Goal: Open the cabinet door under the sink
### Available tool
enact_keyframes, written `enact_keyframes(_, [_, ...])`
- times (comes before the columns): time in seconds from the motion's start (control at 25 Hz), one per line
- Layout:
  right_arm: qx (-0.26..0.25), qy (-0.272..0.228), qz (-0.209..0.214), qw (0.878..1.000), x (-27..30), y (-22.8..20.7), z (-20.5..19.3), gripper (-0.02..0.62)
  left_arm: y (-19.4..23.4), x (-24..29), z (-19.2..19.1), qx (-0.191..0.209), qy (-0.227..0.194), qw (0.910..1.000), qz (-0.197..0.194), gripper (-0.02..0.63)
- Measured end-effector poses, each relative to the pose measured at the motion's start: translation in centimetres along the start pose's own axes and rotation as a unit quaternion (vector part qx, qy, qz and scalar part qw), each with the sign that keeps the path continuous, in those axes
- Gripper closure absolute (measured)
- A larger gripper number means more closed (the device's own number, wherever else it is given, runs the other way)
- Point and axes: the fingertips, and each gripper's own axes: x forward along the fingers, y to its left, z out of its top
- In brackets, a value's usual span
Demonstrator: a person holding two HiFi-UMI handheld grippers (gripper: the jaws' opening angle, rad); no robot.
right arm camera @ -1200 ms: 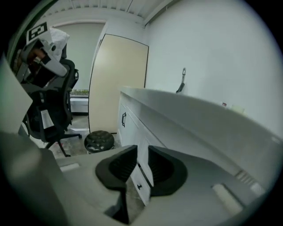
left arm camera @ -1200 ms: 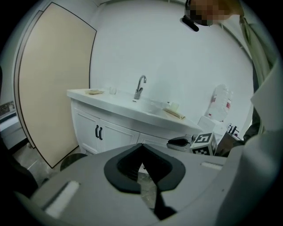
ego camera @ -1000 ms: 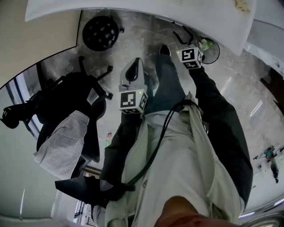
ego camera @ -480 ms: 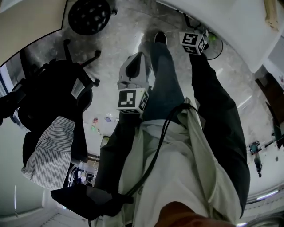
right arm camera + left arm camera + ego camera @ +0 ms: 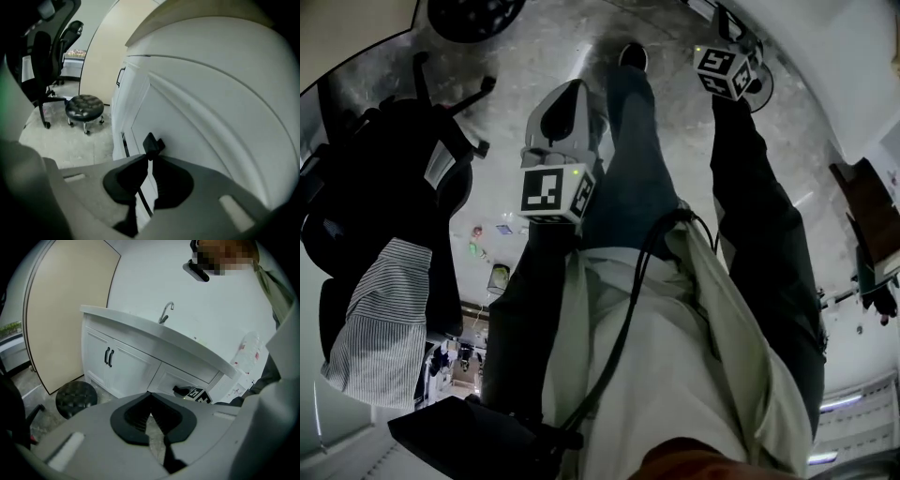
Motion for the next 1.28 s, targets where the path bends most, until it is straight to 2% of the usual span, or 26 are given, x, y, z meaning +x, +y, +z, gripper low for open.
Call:
enact_keyframes(0.36, [0.022, 0.011, 0.033, 0.999, -1.1, 1.3, 0.0, 0.571, -0.9, -0.5, -2.2, -0.023, 0.016, 0.9995, -0.011, 0.598])
enact_keyframes(0.88, [0.073, 0.031, 0.069, 0.994, -9.0, 11.9, -2.2, 0.574, -1.4, -2.1, -0.7, -0.017, -0.003, 0.9996, -0.02, 0.598])
enact_keyframes(1.08, [0.106, 0.038, 0.066, 0.991, -11.3, 15.4, -2.7, 0.574, -2.6, -3.2, -1.5, 0.012, 0.013, 0.998, -0.06, 0.598])
enact_keyframes(1.28, [0.117, 0.041, 0.07, 0.99, -12.5, 17.1, -2.9, 0.574, -3.8, -4.3, -2.4, 0.036, 0.028, 0.9951, -0.088, 0.598])
